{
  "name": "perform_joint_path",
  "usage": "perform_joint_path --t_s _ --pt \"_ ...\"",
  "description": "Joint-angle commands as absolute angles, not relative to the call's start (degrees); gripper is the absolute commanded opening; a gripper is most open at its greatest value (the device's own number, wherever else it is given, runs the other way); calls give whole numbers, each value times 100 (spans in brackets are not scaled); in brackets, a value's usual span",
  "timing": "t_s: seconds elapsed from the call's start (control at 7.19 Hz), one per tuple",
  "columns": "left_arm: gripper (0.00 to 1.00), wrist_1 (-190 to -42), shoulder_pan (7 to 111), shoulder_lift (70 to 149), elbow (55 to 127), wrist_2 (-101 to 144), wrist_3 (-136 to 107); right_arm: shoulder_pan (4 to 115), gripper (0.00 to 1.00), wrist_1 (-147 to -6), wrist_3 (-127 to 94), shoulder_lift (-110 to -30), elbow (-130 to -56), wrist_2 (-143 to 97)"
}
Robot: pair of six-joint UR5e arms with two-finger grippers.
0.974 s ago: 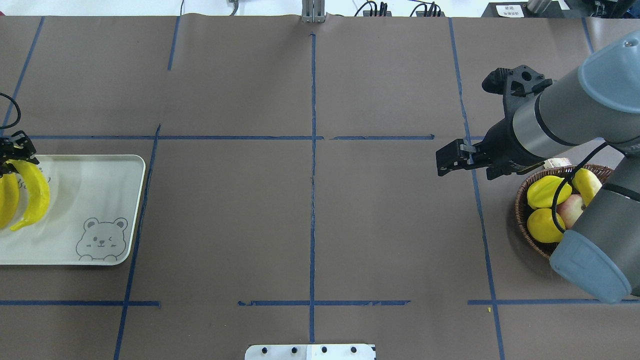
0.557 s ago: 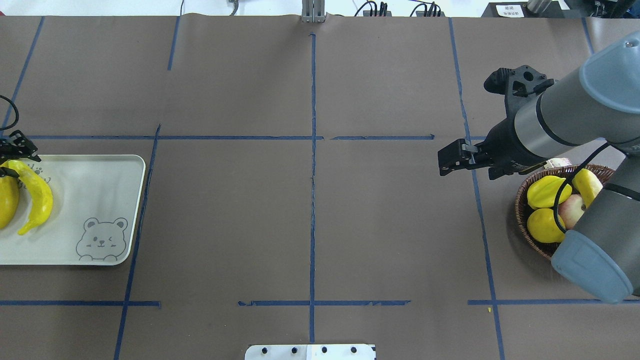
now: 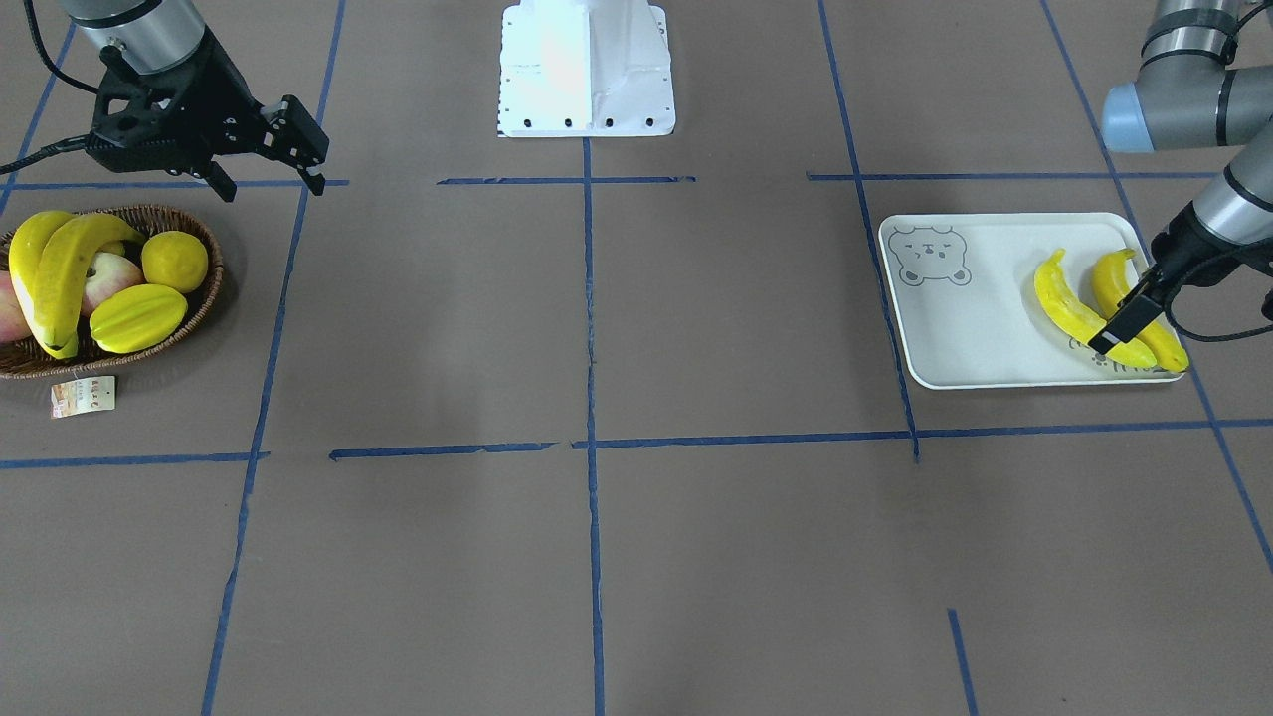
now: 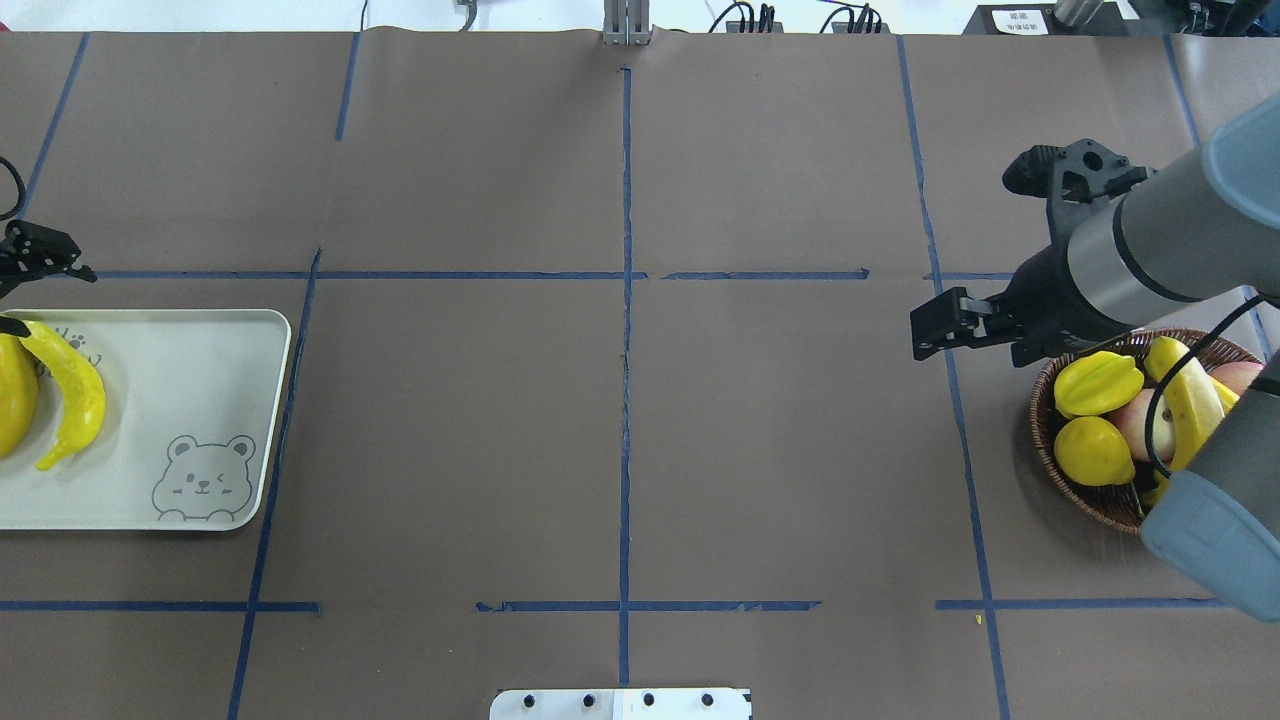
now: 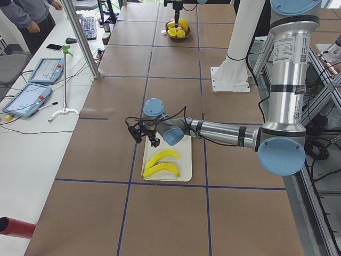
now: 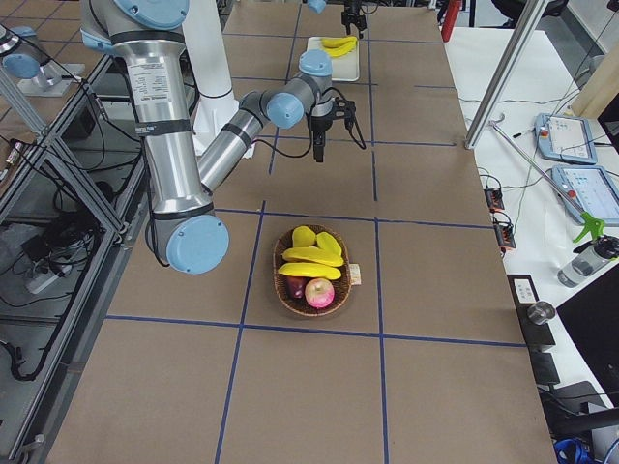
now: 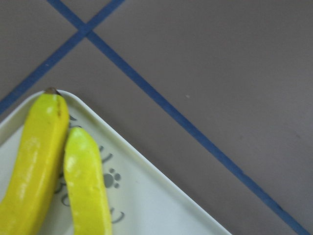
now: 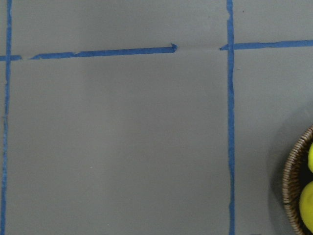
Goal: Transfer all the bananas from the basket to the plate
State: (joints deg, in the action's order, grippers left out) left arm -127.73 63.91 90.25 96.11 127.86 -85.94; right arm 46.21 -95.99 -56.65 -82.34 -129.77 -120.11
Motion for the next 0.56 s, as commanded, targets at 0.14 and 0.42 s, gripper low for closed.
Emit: perform_joint_path --t_s 0.14,0.42 --pt "100 -12770 5654 9298 10387 12806 -8613 5062 100 -9563 -4336 -9506 -13499 -12023" --pt "100 -12779 5528 9290 10573 12718 -8648 5080 100 -8751 -4298 -10435 -13439 -11736"
